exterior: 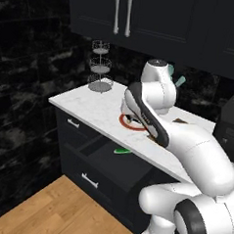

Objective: Pick up the knife from the drawer and place it on the cutting board. Then place the meat from the plate to the cutting board.

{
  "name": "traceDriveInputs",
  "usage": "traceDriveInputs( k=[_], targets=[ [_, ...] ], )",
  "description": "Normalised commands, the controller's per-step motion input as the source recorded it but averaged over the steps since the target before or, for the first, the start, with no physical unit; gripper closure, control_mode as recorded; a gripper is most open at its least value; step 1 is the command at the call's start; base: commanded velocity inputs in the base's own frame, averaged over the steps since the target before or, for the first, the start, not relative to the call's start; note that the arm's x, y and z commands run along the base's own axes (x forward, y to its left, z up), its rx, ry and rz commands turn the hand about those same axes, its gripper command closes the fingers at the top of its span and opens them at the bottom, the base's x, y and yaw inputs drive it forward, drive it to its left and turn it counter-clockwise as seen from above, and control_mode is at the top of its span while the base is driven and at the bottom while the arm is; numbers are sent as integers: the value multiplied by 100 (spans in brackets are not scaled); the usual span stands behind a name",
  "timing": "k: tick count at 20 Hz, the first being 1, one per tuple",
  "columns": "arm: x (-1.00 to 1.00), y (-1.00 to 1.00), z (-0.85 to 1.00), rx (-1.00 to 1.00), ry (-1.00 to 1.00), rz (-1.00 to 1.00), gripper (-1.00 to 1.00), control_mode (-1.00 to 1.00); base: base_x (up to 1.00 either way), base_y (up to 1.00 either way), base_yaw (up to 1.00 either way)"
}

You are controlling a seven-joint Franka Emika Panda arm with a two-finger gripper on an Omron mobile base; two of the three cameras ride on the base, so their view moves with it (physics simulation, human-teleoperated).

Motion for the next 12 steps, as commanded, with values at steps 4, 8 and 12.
traceDriveInputs(
  k=[4,8,12],
  targets=[
    [25,88,-99,0,6,-43,-100,-100,0,0,0],
    [24,5,-81,1,27,-30,-100,-100,0,0,0],
    [14,0,-74,5,26,-21,-100,-100,0,0,0]
  ],
)
